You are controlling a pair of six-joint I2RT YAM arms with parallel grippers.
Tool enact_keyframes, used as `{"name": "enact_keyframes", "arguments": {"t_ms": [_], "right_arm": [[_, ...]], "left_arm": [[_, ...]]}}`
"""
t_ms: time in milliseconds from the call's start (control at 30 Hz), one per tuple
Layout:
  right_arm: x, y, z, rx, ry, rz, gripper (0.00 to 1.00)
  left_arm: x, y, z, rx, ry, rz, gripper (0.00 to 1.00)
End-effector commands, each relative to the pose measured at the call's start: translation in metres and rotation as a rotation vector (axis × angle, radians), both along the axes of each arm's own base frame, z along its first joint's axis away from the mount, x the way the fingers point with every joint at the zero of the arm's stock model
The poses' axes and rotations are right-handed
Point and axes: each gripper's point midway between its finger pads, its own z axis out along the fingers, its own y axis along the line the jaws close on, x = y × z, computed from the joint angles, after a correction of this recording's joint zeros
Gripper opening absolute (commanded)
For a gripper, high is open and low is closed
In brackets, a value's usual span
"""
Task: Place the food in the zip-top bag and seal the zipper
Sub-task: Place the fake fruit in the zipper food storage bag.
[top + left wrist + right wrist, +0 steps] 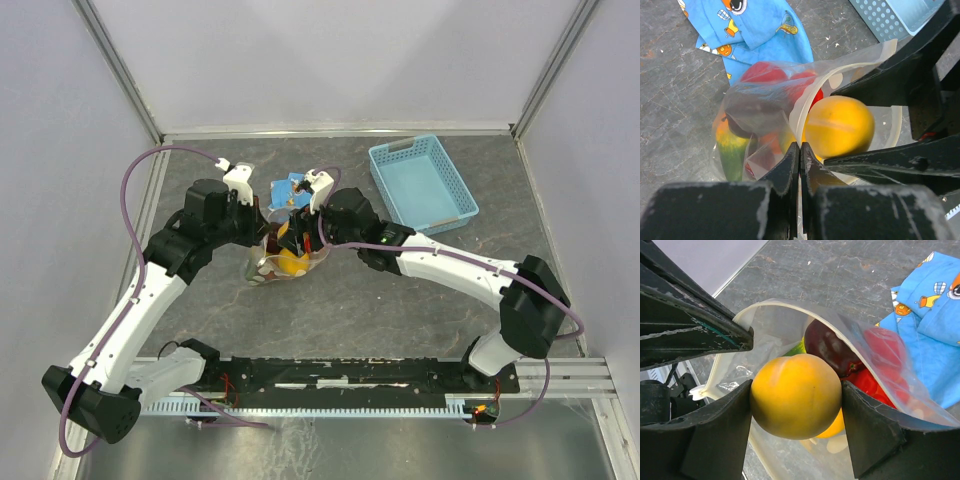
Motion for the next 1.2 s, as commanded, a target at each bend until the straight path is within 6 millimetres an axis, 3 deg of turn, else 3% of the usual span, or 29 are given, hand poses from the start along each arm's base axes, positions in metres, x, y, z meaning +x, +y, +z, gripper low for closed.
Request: {"name": "enact_keyframes", "arguments": {"t_ms": [0, 400, 633, 767, 800, 1033, 1167], "right_arm": [[0.003, 0.02, 0.028, 0.083, -0.042, 0.031, 0.73], [0.0, 0.042, 0.021, 0.126, 0.011, 0.084, 0.83], [-0.006, 0.032, 0.037, 0.126, -0.023, 0.091, 0.85], [-0.01, 0.016, 0.05, 0.095, -0.072, 0.082, 0.85], [-0.008, -0.004, 0.059, 0.044, -0.123, 0.036, 0.85], [0.011, -0.053, 0.063, -0.113, -0.208, -0.151, 0.82], [0.024, -0.077, 0.054, -0.207, -0.216, -0.272, 0.8]], "left_arm": [[0.005, -0.003, 0.016, -0.026, -0.074, -0.024, 0.03], [0.005, -0.003, 0.016, -0.026, -0.074, -0.021, 0.03], [0.006, -0.001, 0.016, -0.022, -0.078, -0.014, 0.03], [0.005, -0.001, 0.017, -0.024, -0.08, -0.015, 0.03], [0.005, -0.001, 0.018, -0.024, -0.083, -0.015, 0.03], [0.005, -0.001, 0.017, -0.024, -0.082, -0.015, 0.03], [0.005, -0.001, 0.017, -0.023, -0.081, -0.015, 0.03]]}}
